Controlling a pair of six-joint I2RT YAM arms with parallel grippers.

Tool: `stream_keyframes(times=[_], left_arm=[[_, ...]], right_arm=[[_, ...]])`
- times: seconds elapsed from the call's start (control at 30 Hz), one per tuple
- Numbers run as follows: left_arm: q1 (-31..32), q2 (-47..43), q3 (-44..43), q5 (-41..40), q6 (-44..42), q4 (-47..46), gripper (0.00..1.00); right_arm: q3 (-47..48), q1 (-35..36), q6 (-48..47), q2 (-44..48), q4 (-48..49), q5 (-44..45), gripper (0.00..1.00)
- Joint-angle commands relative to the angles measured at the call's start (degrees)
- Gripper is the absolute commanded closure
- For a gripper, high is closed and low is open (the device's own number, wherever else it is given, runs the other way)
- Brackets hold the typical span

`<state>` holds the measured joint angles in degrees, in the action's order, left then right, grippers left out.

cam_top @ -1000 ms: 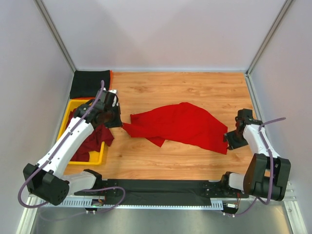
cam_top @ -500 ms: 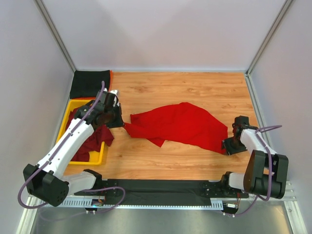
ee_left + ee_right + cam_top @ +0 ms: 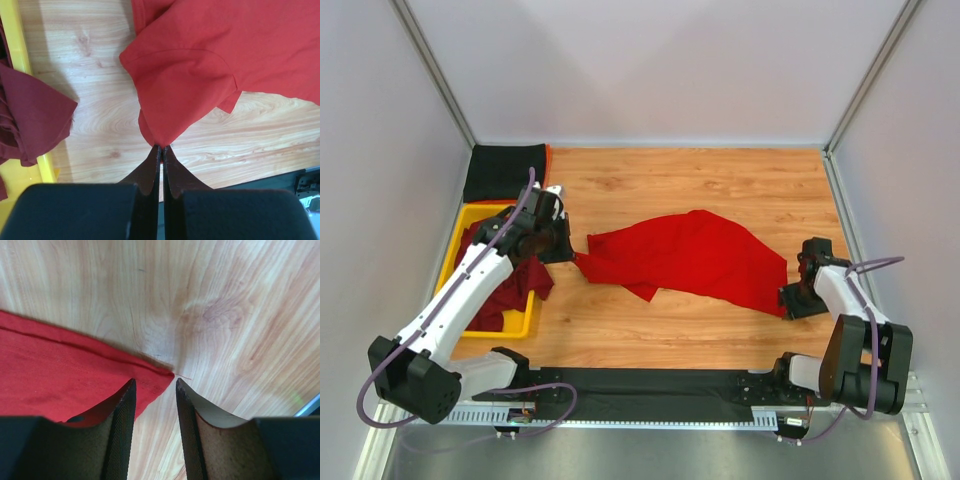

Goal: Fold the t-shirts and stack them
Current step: Flatten the tshirt out

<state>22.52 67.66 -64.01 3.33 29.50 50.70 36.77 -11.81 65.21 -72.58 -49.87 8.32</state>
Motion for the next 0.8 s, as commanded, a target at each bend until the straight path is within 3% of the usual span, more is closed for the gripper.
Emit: stream_keyframes(times=[0.0, 0.33, 0.43, 0.5, 0.53, 0.6, 0.77], left_arm=[[0.0, -0.8, 0.2, -0.3, -0.4, -1.5, 1.0], [0.0, -0.9, 1.3, 0.1, -0.1, -2.5, 1.0], [0.0, -0.8, 1.3, 0.2, -0.1, -2.7, 1.0], [0.0, -0.7, 1.3, 0.4, 0.0, -2.9, 1.0], [0.0, -0.6, 1.3, 0.5, -0.1, -2.8, 1.0], [0.0, -0.7, 1.0, 0.5, -0.1, -2.8, 1.0], [0.0, -2.0, -3.1, -0.5, 0.6, -1.3, 1.0]], right_arm=[[-0.8, -0.1, 2.0, 3.2, -0.7, 2.6, 0.6], [-3.8, 0.3, 4.0, 0.9, 3.5, 3.5, 0.6], [-5.7, 0.5, 3.9, 1.3, 8.9, 4.2, 0.64], [-6.1, 0.7, 3.3, 1.6, 11.1, 6.2, 0.7], [-5.8, 0.7, 3.1, 1.6, 11.1, 6.8, 0.83], [-5.3, 0.7, 2.6, 2.6, 10.4, 7.8, 0.99], [2.6, 0.6, -2.4, 9.7, 5.8, 8.9, 1.0]])
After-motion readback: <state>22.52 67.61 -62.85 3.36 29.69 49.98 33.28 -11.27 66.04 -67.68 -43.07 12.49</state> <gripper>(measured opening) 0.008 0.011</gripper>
